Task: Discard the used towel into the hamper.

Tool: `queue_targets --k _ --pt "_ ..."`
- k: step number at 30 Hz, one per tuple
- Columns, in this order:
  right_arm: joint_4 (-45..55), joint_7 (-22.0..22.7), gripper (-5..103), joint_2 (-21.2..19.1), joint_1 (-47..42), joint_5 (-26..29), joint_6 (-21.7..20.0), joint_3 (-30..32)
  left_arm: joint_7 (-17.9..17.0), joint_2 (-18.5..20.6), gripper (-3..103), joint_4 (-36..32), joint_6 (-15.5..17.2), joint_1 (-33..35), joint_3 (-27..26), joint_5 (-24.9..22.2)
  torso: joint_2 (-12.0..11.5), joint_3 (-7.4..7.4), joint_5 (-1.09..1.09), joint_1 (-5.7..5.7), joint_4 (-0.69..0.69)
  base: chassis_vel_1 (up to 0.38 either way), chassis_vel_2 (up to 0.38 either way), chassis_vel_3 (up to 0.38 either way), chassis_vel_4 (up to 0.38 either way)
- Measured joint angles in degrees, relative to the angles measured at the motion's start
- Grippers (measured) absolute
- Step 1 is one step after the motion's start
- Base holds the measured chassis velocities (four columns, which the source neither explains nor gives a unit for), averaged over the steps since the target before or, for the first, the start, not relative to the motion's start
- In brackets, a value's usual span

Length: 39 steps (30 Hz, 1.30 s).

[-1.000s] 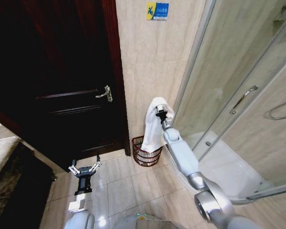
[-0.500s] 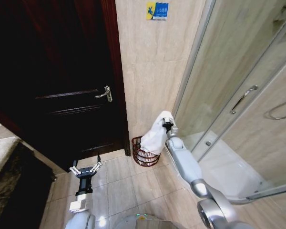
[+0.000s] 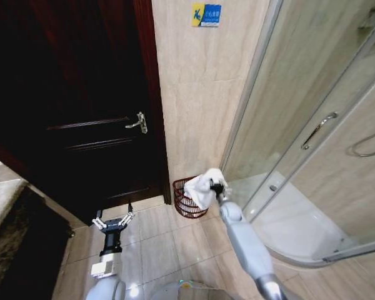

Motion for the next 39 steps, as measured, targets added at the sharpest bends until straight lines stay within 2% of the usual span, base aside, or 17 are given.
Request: queue_targets --k 7,13,16,20,29,36,39 --pt "-1.11 -1.77 14 1.64 0.71 -3.09 -2.13 2.62 -0.03 0.0 100 0.9 0.14 -0.63 -0.26 -1.78 0.0 0.01 0.0 0.0 0.0 0.0 0.0 0.0 0.0" --pt "-1.83 -2.48 14 2.24 5.22 -5.29 3.13 2.43 -0.08 0.0 100 0.81 0.45 -0.81 -0.91 -2.84 0.0 0.01 0.0 0.02 0.03 0.0 0.0 0.0 0.0" --pt "0.27 -3.07 14 1.71 4.51 -9.07 6.72 2.59 -0.09 0.0 100 0.72 0.48 -0.69 -0.99 -2.92 0.0 0.01 -0.01 0.02 0.02 0.0 0.0 0.0 0.0" --pt "2.28 -2.79 14 0.8 1.66 -10.91 8.69 2.54 -0.11 -0.01 100 0.54 0.48 -0.59 -1.09 -3.29 0.0 0.01 0.01 0.01 0.0 0.0 0.0 0.0 0.0" --pt "6.55 -2.48 14 -0.09 -2.87 -11.45 10.7 4.42 -0.02 0.0 100 1.21 0.86 -1.44 -0.96 -3.55 0.0 0.01 0.01 0.01 0.02 0.0 0.0 0.0 0.0" --pt "9.92 -3.16 14 -1.5 -4.93 -10.46 11.47 5.13 -0.89 0.0 100 0.18 4.04 -0.89 -1.1 -2.14 0.0 0.01 0.01 0.01 0.01 0.0 0.0 0.0 0.0" --pt "11.13 -3.1 14 -1.53 -5.61 -10.37 11.51 5.15 -0.86 0.0 100 -0.26 4.45 -0.31 -0.95 -1.99 0.0 0.0 0.01 0.01 0.01 0.0 0.0 0.0 0.0"
